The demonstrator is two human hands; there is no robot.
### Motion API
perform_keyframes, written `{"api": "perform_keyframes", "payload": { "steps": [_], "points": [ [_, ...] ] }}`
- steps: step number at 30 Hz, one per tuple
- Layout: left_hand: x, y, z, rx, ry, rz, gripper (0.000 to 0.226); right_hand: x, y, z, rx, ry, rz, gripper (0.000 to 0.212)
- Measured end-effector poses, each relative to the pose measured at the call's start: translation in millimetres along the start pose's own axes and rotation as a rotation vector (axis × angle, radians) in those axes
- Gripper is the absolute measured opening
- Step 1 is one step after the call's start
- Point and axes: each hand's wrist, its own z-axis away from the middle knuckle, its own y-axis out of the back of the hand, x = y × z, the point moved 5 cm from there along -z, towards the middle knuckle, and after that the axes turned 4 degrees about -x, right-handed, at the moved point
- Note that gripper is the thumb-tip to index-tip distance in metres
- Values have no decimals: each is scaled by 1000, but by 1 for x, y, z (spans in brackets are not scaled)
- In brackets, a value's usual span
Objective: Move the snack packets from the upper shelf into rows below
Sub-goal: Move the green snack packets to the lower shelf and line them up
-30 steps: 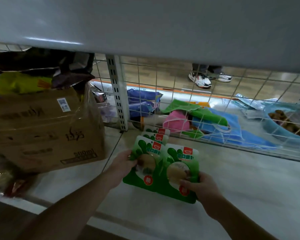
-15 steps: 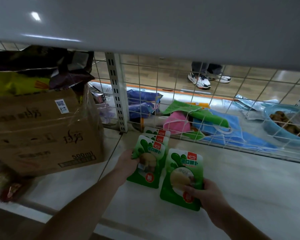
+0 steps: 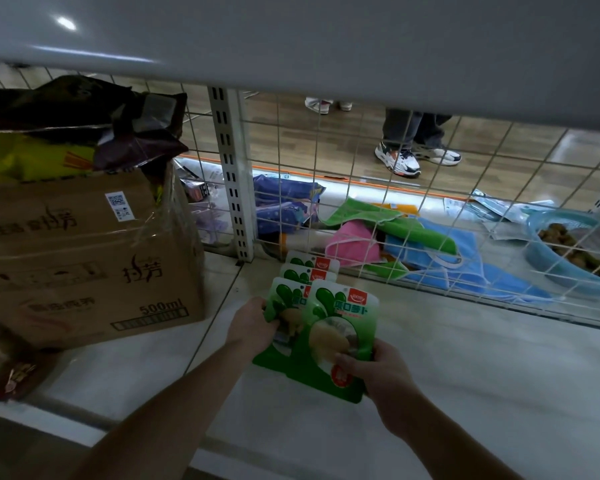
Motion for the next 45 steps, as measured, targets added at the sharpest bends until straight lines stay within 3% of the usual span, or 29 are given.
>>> {"api": "perform_keyframes", "payload": {
  "steps": [9,16,21,35,42,45],
  "points": [
    [-9,14,-2,95,-47,-50,39,6,-25,-6,17,3,110,31],
    [-31,36,3,120,-48,-24,34,15,-63,-20,38,40,287,35],
    [-34,38,3,132,-47,2,34,13,-66,-9,190,156,638,35],
    [-36,31,9,103,-68,-57,33,25,-69,-23,227,172,861,48],
    [-12,35,38,136,-267,-173,34,12,-56,2,208,211,939,43],
    [8,38,63,148,-380,-229,38,-8,-35,32,272,285,1120,66]
  ]
}}
